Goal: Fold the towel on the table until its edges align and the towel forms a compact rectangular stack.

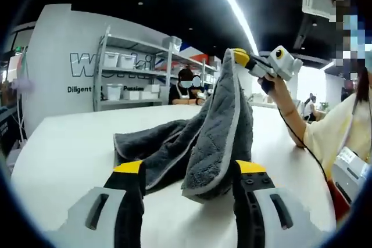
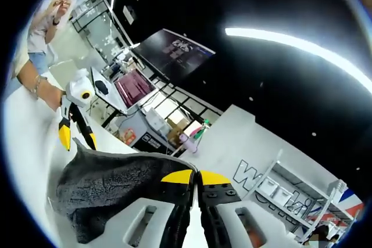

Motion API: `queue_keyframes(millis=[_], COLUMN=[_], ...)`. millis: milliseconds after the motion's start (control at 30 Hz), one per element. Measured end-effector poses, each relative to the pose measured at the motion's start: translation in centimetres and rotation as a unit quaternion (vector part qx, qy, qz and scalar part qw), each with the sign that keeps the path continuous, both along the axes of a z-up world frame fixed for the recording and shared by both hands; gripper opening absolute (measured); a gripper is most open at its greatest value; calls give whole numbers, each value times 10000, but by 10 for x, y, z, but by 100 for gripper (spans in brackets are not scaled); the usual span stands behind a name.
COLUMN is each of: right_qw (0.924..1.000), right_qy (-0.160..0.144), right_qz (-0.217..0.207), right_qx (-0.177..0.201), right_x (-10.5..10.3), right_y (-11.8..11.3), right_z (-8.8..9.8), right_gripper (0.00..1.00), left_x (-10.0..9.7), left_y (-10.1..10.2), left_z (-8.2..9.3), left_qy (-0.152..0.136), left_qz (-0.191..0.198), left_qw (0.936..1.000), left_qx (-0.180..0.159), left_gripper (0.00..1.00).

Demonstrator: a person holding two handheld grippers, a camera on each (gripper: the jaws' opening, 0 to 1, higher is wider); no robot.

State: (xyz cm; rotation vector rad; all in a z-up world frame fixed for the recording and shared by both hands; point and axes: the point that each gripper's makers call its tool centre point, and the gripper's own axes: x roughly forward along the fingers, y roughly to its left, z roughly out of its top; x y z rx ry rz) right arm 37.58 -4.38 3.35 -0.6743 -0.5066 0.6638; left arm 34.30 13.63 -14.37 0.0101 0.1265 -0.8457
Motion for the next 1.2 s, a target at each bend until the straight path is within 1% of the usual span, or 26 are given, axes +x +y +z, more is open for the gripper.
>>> queue_keyframes(millis=[100,133,200,333,433,567,700,800,833,900,1133,1200], right_qw=[10000,10000,10000,10000,10000,10000,9999,9997,9997,9996,9991,9987], right_qy=[45,55,59,-4,-57,-48,-102,-171,-197,-240,-411,-494], right_qz=[-20,-16,-10,3,-18,-10,-52,-78,-92,-121,-137,-131], right_qx=[54,64,72,12,-21,46,104,121,116,84,12,-18], right_x=[2,2,0,-4,-5,-8,-14,-19,-20,-23,-36,-41], right_y=[-4,-5,-5,-2,-4,-9,-17,-21,-23,-24,-27,-27], right_z=[2,2,2,2,4,9,15,20,21,23,31,34], right_gripper=[0,0,0,0,0,0,0,0,0,0,0,0], left_x=[-2,-3,-1,-2,-4,-5,-11,-17,-21,-26,-50,-60], left_y=[1,1,2,2,2,9,12,15,16,18,28,30], left_z=[5,6,7,5,10,21,40,55,64,76,118,134], left_qy=[-236,-272,-327,-464,-560,-689,-732,-849,-956,-1068,-1381,-1569], left_qz=[-61,-71,-32,-63,-121,-46,-80,-77,-58,-15,144,224], left_qw=[9997,9996,9994,9988,9983,9976,9967,9956,9947,9935,9890,9863], left_qx=[47,60,77,152,67,-50,-330,-379,-382,-402,-514,-466], left_gripper=[33,29,28,12,4,3,2,2,2,2,2,2])
